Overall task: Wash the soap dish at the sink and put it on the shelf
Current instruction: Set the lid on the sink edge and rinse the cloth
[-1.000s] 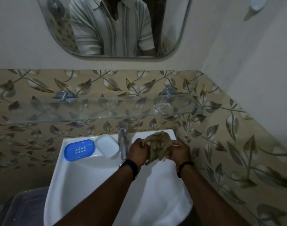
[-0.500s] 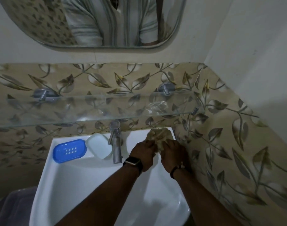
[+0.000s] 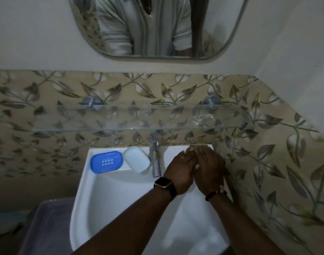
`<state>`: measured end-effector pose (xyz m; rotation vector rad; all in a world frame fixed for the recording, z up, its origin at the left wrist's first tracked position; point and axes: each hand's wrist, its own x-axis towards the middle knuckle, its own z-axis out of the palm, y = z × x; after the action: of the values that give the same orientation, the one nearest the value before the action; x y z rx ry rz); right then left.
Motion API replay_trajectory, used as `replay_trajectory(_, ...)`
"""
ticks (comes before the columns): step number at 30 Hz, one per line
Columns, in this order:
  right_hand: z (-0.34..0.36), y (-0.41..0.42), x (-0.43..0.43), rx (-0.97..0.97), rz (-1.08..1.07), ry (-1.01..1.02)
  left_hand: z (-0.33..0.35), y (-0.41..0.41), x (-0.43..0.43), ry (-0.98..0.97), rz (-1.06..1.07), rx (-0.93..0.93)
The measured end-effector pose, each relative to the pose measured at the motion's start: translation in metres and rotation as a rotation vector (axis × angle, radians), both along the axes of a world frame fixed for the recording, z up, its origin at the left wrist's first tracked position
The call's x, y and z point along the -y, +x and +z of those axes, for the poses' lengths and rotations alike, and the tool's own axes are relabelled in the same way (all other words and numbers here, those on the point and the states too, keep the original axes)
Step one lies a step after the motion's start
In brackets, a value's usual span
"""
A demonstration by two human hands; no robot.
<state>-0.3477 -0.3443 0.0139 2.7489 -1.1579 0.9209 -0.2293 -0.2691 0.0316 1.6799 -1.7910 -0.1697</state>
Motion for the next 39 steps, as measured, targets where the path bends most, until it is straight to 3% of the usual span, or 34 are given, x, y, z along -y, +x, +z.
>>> replay_trajectory(5,0.036,0.060,-0.045,0.159,0.143,-0.199,0.019,0.045,-0.057,-0.233,0.165,-0.062)
replay_trajectory(9,0.041,0.109,-0.083,0.103,0.339,-0.231,0.015,0.099,-0.112,-0.292,0.436,-0.019)
replay_trajectory(14,0.026,0.155,-0.126,-0.104,0.434,-0.147,-0.003,0.140,-0.169,-0.106,0.527,0.077)
replay_trajectory(19,0.004,0.171,-0.143,-0.504,0.252,0.078,-0.032,0.156,-0.197,0.286,0.380,0.194)
replay_trajectory(24,-0.007,0.175,-0.138,-0.652,0.159,0.084,-0.053,0.161,-0.206,0.371,0.324,0.210)
replay_trajectory(31,-0.014,0.177,-0.134,-0.658,0.153,0.093,-0.065,0.147,-0.206,0.319,0.396,-0.011)
replay_trajectory(37,-0.018,0.161,-0.157,-0.395,0.165,0.238,-0.056,0.144,-0.201,0.280,0.644,-0.660)
replay_trajectory(39,-0.020,0.152,-0.169,-0.243,0.171,0.327,-0.053,0.145,-0.201,0.322,0.624,-0.758)
